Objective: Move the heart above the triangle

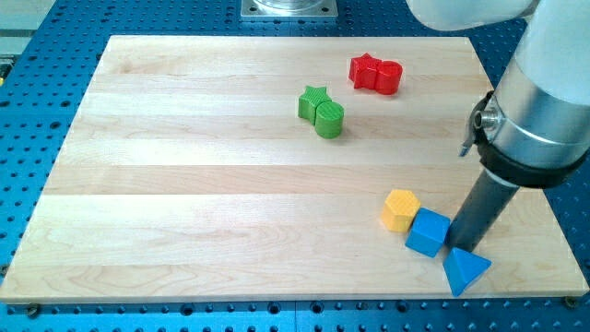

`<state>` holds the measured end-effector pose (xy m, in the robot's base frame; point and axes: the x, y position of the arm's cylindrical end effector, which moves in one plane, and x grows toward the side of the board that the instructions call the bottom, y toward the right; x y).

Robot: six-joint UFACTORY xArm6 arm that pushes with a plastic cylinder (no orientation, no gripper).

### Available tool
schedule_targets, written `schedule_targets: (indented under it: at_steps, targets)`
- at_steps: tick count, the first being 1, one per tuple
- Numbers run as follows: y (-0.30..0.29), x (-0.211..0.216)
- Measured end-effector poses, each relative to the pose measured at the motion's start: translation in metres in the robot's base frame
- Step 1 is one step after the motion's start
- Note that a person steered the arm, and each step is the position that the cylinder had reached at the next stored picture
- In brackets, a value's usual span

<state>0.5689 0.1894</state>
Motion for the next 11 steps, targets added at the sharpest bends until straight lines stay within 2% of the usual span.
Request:
schedule_targets:
  at_steps: [3,4,5,6,7,9,10,11]
  targets:
    - [-0.11,-0.069]
    - [-0.014,-0.082]
    - [0.115,-0.068]
    - [0.11,-0.009]
    - [0.036,-0.009]
    - [0.003,-0.058]
    - [-0.043,-0.074]
    - [-0.128,-0.098]
